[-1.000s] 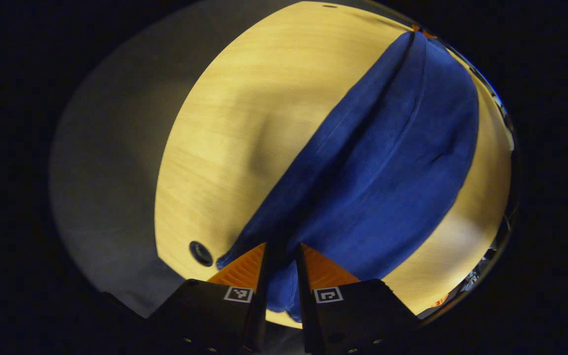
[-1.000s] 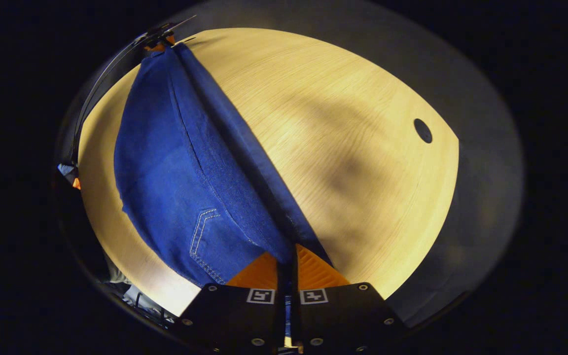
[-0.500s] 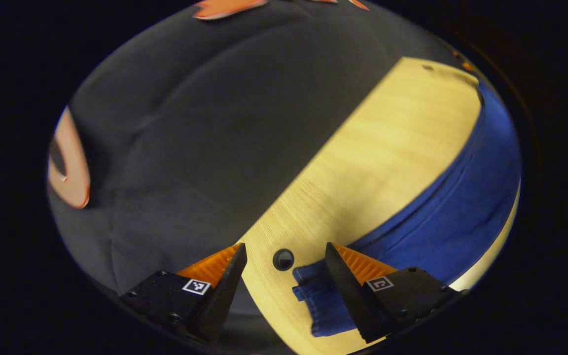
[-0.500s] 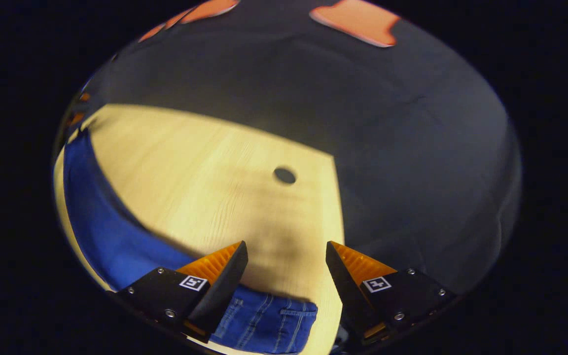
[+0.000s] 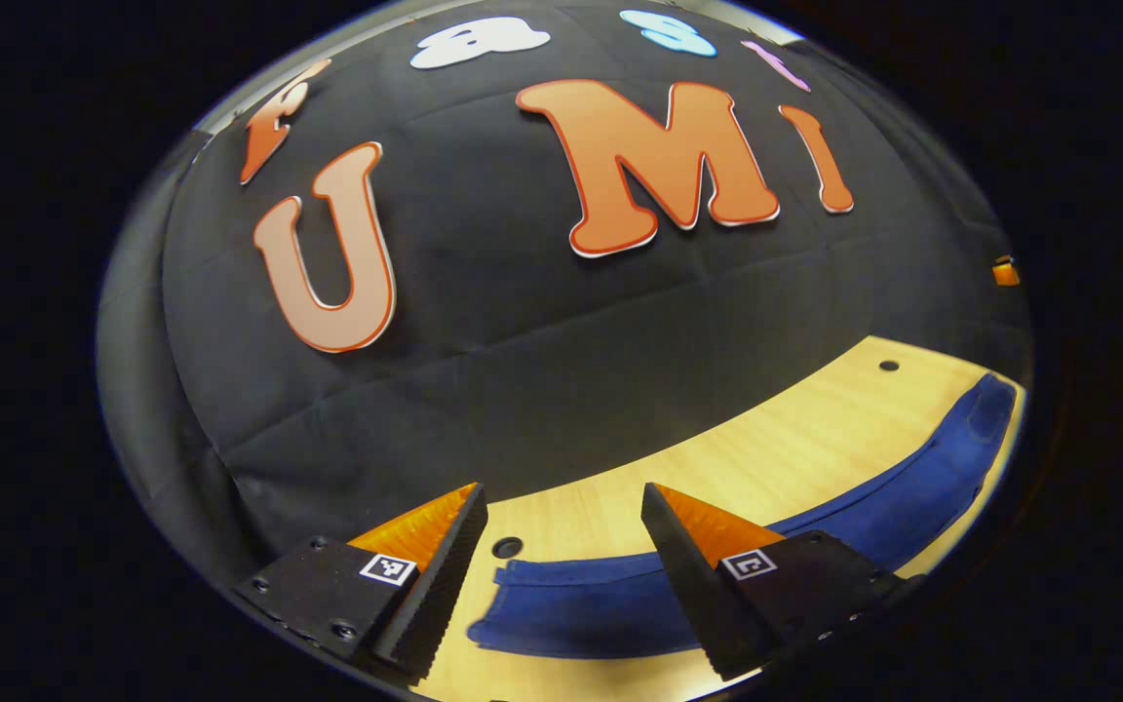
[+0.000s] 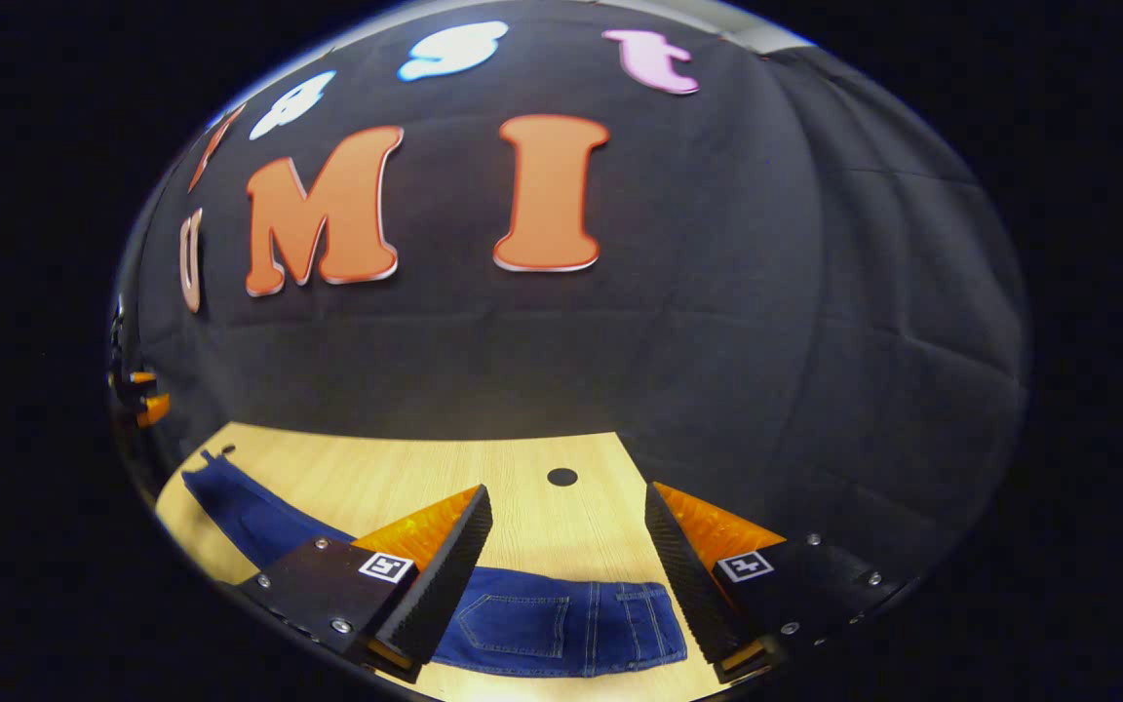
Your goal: Grasp the waist and the cuffs of the jeans and fold them to make the two legs overlap; first hold the waist and fold one-third of the jeans toward the cuffs, then hold the cuffs and fold the remaining one-third in the same direction to finish folding.
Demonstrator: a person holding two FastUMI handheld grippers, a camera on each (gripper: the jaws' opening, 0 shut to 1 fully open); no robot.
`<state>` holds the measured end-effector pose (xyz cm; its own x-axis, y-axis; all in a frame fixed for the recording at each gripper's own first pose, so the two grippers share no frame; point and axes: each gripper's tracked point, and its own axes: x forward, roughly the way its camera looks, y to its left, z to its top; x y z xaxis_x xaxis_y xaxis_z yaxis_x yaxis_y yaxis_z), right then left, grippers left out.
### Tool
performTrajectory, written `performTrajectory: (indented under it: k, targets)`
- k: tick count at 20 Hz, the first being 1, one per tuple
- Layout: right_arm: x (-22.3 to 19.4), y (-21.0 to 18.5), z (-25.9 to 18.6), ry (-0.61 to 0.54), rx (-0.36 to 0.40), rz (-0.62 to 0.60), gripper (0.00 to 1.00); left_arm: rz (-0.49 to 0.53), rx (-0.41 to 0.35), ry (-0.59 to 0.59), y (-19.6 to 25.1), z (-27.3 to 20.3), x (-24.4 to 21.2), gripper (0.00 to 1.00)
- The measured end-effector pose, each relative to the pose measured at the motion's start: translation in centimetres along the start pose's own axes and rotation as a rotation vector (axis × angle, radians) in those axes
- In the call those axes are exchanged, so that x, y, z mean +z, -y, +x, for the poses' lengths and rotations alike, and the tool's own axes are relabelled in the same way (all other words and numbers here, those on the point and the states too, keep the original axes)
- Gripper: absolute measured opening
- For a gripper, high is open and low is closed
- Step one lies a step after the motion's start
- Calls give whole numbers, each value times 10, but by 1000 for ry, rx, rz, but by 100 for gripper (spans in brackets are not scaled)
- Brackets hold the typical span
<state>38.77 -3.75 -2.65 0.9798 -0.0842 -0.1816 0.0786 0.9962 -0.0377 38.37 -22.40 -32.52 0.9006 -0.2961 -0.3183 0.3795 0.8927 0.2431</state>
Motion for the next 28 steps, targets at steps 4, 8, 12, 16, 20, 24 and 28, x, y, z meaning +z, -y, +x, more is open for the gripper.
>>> performTrajectory:
  k: [4,8,12,16,20,24,28]
  targets:
    - [-42,11,-2,-90,-20,123,98,4,7,-27,25,-31,-10,100]
    - [-93,28,2,-140,-53,384,98,-17,-1,-29,64,-57,-31,100]
    - [-147,47,5,-230,-80,668,97,-29,20,-48,71,-69,-41,98]
    - [-188,65,22,-304,-112,841,97,-14,59,-72,67,-85,-54,98]
    - [-210,52,41,-372,-110,877,97,-14,93,-124,59,-98,-75,98]
    - [-227,47,55,-428,-140,883,98,-32,97,-164,54,-105,-86,98]
    - [-221,38,81,-406,-161,954,97,-15,117,-170,46,-110,-85,98]
